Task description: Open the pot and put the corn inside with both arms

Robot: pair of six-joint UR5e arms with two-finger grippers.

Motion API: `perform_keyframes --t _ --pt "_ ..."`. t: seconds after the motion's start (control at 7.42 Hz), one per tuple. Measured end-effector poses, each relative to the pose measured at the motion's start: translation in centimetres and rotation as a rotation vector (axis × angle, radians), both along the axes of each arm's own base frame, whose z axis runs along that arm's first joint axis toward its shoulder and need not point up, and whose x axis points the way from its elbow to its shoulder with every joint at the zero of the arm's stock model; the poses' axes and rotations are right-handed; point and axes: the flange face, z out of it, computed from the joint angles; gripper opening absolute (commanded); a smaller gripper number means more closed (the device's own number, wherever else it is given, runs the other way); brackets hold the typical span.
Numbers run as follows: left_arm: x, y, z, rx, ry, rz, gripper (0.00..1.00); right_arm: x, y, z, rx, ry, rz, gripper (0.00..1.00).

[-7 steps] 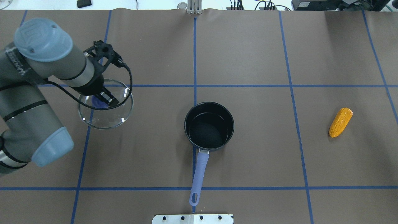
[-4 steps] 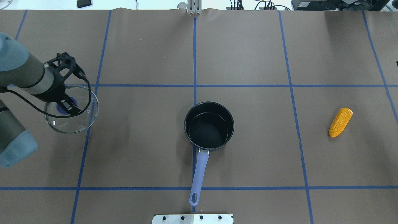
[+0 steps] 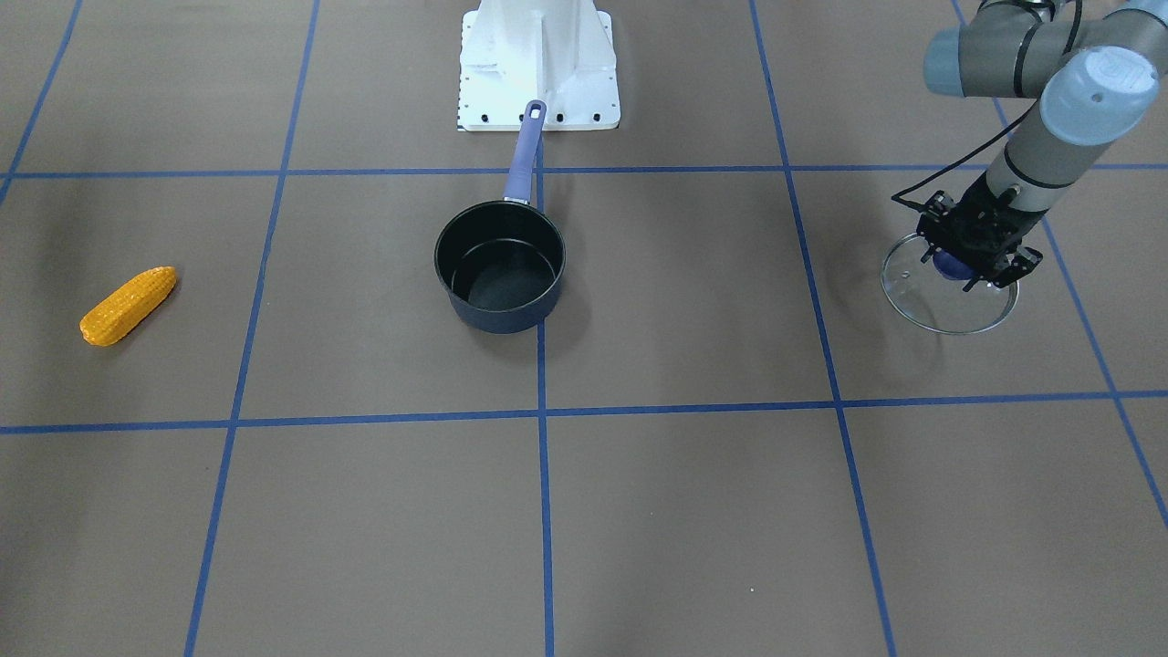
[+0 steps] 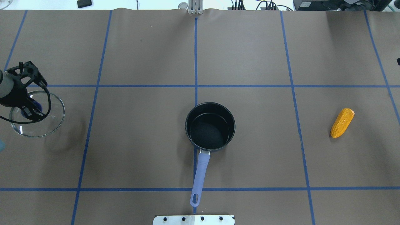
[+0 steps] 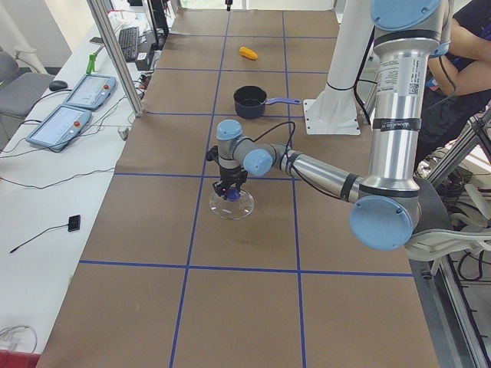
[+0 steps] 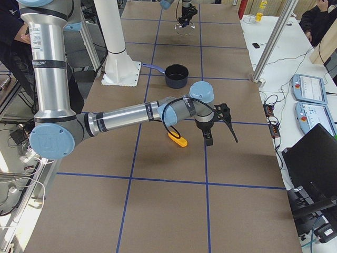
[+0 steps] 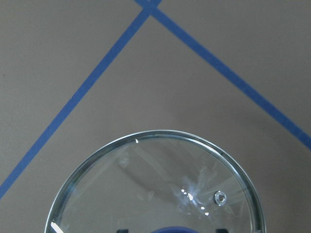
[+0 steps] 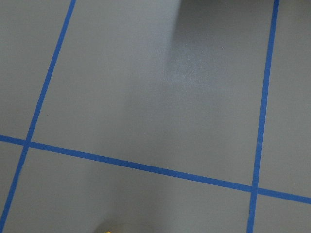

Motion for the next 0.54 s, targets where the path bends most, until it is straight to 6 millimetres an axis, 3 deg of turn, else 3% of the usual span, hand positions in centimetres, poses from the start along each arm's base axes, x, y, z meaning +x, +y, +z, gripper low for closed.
perform_keyframes --t 0.13,0.27,0.4,0.54 --pt "0.3 -0.1 1.5 0.001 0.028 0.015 0.33 0.0 0.0 0.0 0.0 0.0 0.0 1.0" --pt "0.6 -0.1 2.3 -0.004 0.053 0.029 0.69 0.0 0.0 0.0 0.001 0.0 0.0 1.0" --pt "0.7 -0.1 2.6 -0.007 0.064 0.035 0.98 0.0 0.0 0.0 0.001 0.0 0.0 1.0" --pt "0.7 0.0 2.8 -0.009 0.069 0.037 0.99 0.0 0.0 0.0 0.001 0.0 0.0 1.0"
